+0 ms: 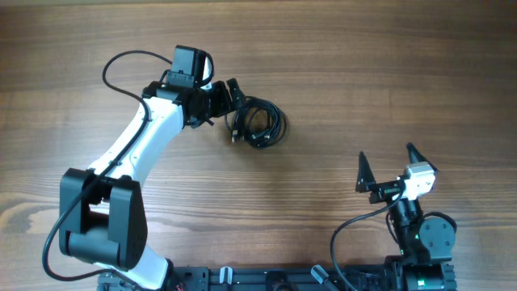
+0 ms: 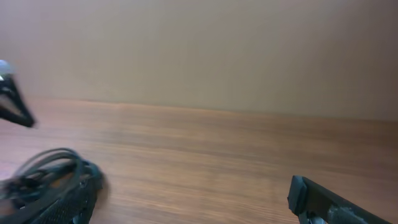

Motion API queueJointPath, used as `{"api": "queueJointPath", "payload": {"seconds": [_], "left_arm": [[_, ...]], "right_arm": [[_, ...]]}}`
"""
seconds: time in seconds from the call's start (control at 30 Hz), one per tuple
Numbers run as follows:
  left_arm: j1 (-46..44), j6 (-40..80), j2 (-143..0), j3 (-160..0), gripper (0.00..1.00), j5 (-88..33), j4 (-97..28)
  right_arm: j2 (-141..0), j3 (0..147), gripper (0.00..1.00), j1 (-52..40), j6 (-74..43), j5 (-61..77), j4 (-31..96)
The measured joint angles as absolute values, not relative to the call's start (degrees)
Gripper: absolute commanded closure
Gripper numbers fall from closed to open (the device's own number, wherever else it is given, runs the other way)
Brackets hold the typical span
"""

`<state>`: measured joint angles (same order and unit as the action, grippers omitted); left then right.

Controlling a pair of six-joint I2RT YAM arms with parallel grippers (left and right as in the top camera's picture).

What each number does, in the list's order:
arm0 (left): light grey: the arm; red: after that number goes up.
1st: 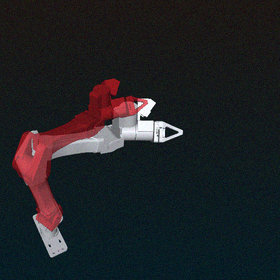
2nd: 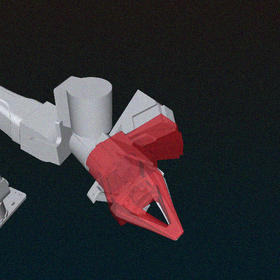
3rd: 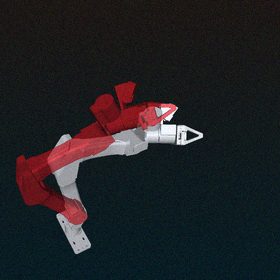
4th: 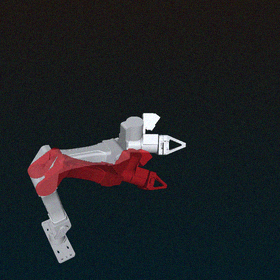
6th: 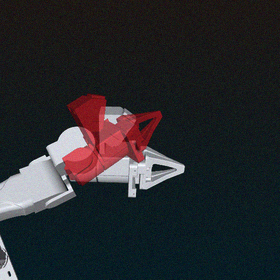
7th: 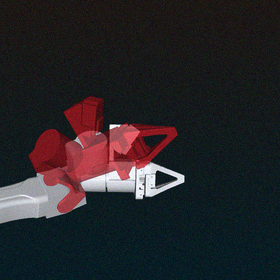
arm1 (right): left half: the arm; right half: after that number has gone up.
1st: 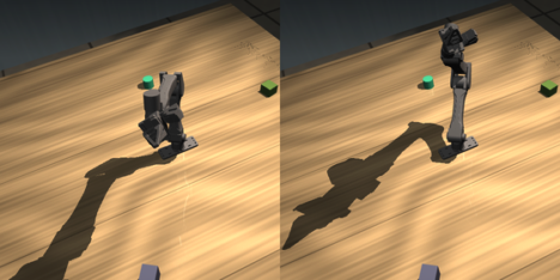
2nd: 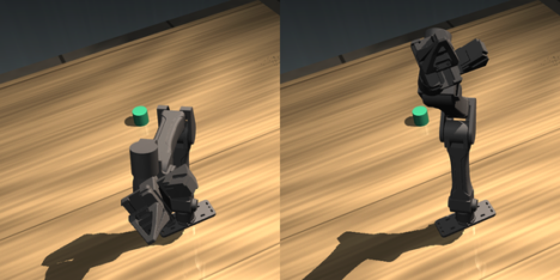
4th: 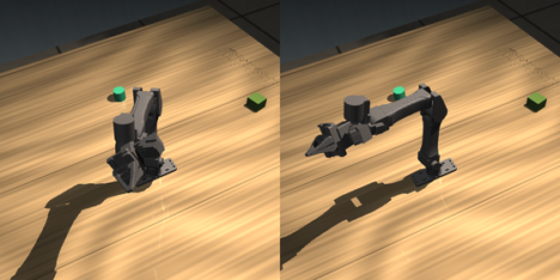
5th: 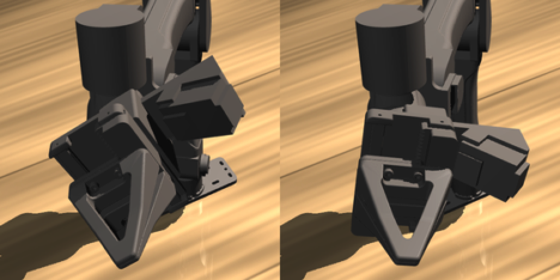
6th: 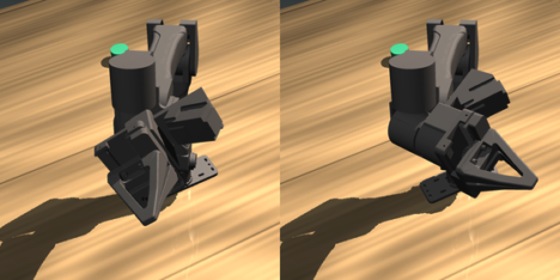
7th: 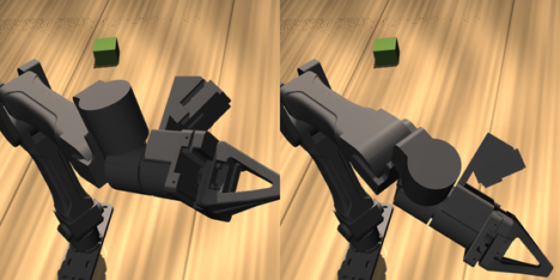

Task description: Untangle cables

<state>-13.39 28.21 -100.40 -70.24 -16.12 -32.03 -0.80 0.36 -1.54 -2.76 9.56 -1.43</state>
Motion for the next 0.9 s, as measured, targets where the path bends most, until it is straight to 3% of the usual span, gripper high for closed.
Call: {"api": "queueJointPath", "payload": {"seconds": [0.13,0.27,0.33,0.43,0.53,0.63,0.77,0.9], "left_arm": [[-13.4,28.2,-100.4,-70.2,0.0,-16.1,-30.8],[-13.4,28.2,-100.4,-70.2,0.0,-15.9,-30.8],[-13.4,28.2,-100.4,-70.2,0.0,-15.9,-30.9],[-13.4,28.2,-100.4,-70.2,0.0,-15.9,-31.0],[-13.4,28.2,-100.4,-70.2,0.0,-15.9,-30.8],[-13.4,28.2,-100.4,-70.2,0.0,-15.9,-30.1],[-13.4,28.2,-100.4,-70.2,0.0,-15.9,-30.7],[-13.4,28.2,-100.4,-70.2,0.0,-15.9,-30.9]], "right_arm": [[-0.9,0.3,0.0,-1.5,-13.5,15.1,-18.1],[-1.0,2.5,0.0,-1.5,-10.9,19.2,-34.7],[-1.2,7.6,0.0,-1.5,-6.9,20.1,-28.3],[-4.1,20.5,0.0,-1.5,-1.9,20.7,-6.4],[-12.7,35.9,0.0,-1.5,1.7,19.6,14.1],[-24.0,47.4,0.0,-1.5,2.7,20.0,25.8],[-39.8,58.0,0.0,-1.3,2.7,34.3,25.5],[-52.4,60.2,0.0,-1.4,-0.6,60.8,9.3]]}}
